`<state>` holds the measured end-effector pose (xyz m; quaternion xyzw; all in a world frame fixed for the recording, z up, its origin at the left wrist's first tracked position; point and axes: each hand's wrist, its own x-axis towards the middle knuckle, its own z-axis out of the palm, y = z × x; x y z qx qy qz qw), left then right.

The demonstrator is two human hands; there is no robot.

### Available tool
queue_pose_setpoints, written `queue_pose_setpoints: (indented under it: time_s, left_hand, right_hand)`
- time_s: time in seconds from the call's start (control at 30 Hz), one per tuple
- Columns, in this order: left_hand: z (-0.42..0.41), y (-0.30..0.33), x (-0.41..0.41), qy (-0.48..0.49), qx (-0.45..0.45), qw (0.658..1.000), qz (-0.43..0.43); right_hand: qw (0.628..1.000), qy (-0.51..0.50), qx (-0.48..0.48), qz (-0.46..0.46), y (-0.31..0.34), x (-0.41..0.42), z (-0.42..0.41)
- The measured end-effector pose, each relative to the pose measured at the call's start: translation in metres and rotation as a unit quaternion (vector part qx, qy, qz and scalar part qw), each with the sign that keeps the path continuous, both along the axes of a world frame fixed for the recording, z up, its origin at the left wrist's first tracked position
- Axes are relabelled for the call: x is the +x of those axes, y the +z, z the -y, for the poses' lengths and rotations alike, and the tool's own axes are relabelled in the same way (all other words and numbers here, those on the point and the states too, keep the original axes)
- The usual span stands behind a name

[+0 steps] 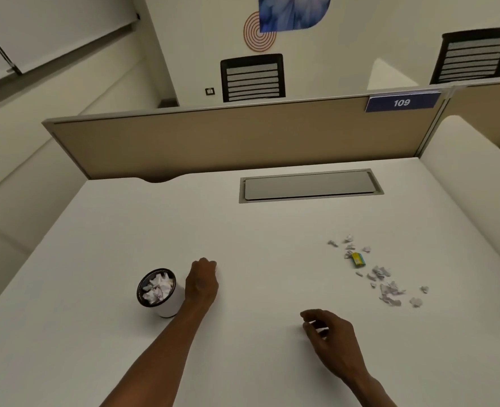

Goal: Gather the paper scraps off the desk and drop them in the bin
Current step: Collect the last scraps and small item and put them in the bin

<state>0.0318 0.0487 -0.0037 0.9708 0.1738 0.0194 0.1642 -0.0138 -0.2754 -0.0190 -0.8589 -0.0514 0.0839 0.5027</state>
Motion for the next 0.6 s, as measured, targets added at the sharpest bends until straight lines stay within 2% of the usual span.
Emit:
queue_pose_setpoints:
  time_s: [0.23,0.3,0.43,0.6]
  left_hand:
    - [0.009,0.006,-0.006,0.004,-0.043,0.998,0.050]
    - [0.013,0.015,-0.013,0.010,-0.055,0.994,0.094]
    - [0.011,0.037,-0.031,0.024,-0.070,0.977,0.200]
    - [-0.008,0.065,-0.059,0.055,-0.035,0.962,0.265]
  right_hand:
    - [0.999,0.030,-0.012,0.004,0.000,0.006,-0.008]
    - [0.998,0.049,-0.026,0.018,0.002,0.009,-0.014]
    - [0.987,0.099,-0.104,0.077,0.005,0.018,-0.028]
    - [0.963,0.142,-0.166,0.160,0.016,0.034,-0.043]
